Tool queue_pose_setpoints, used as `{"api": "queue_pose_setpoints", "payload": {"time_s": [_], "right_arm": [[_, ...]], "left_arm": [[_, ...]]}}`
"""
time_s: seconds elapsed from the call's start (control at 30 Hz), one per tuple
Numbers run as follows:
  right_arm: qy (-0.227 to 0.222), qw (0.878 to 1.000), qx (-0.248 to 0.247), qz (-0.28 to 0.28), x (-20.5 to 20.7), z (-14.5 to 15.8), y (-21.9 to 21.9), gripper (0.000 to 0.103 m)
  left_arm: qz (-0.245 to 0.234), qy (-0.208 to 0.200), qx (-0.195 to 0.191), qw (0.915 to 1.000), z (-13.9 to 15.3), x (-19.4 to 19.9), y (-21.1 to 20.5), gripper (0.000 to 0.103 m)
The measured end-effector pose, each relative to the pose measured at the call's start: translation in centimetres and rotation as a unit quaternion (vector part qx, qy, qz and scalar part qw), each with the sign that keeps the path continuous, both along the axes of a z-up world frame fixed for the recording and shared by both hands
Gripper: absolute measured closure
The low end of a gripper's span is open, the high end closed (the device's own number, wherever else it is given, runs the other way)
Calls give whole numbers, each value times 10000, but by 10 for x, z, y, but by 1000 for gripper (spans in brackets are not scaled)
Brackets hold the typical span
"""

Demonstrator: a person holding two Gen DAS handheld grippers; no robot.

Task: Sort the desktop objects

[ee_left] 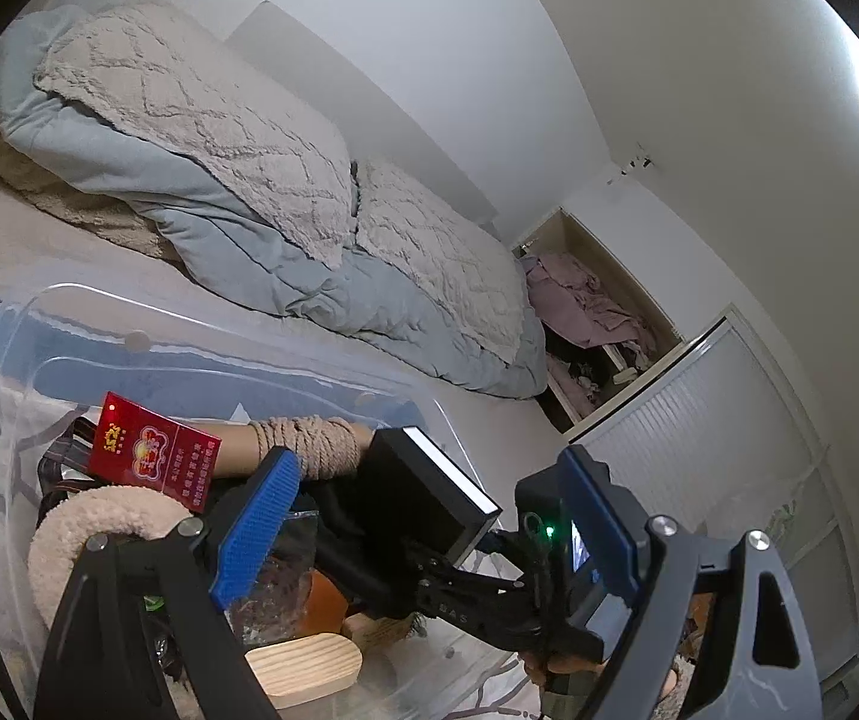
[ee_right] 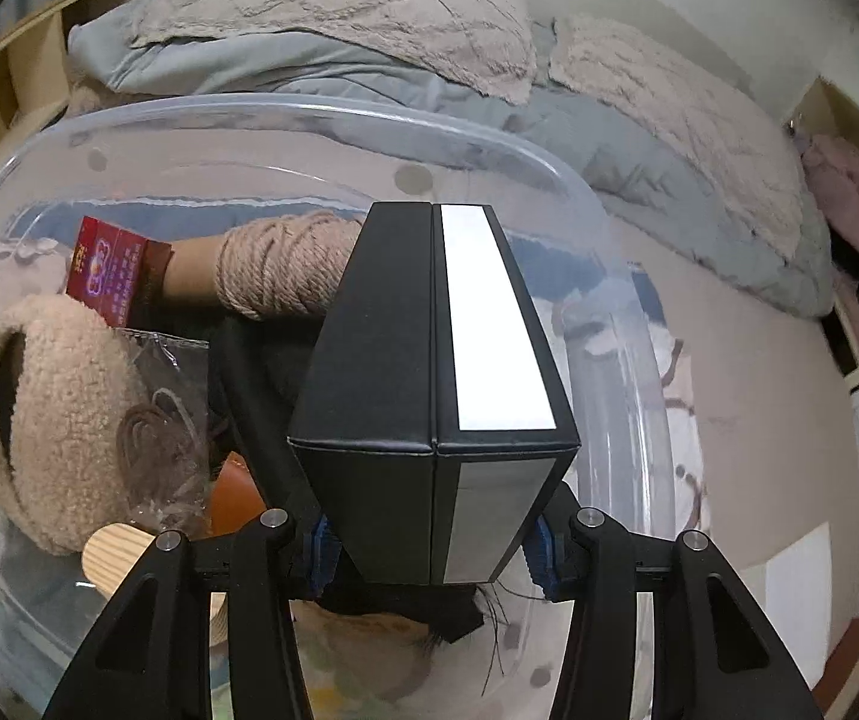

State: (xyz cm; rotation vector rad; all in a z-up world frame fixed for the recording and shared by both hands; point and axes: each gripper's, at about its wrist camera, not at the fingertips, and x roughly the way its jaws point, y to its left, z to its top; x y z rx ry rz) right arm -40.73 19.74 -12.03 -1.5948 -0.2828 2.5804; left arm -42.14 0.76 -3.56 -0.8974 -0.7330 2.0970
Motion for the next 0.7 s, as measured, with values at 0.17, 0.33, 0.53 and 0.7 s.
{"api": "queue_pose_setpoints", "payload": {"time_s": [0.17, 0.33, 0.53, 0.7], "right_arm": [[391, 9986, 364, -13, 17, 15, 0, 26], [1075, 9932, 440, 117, 42, 53, -2, 19], [1028, 9937, 362, 269, 39, 63, 3, 77], [821, 9950, 471, 331, 32, 45, 6, 81]], "left_arm": [[11, 12, 35, 10000, 2, 0, -4, 16], [8, 63, 11, 10000, 6, 6, -5, 16], [-24, 72, -18, 10000, 7, 8, -1, 16], [-35, 81, -40, 10000, 8, 10, -1, 16]]}}
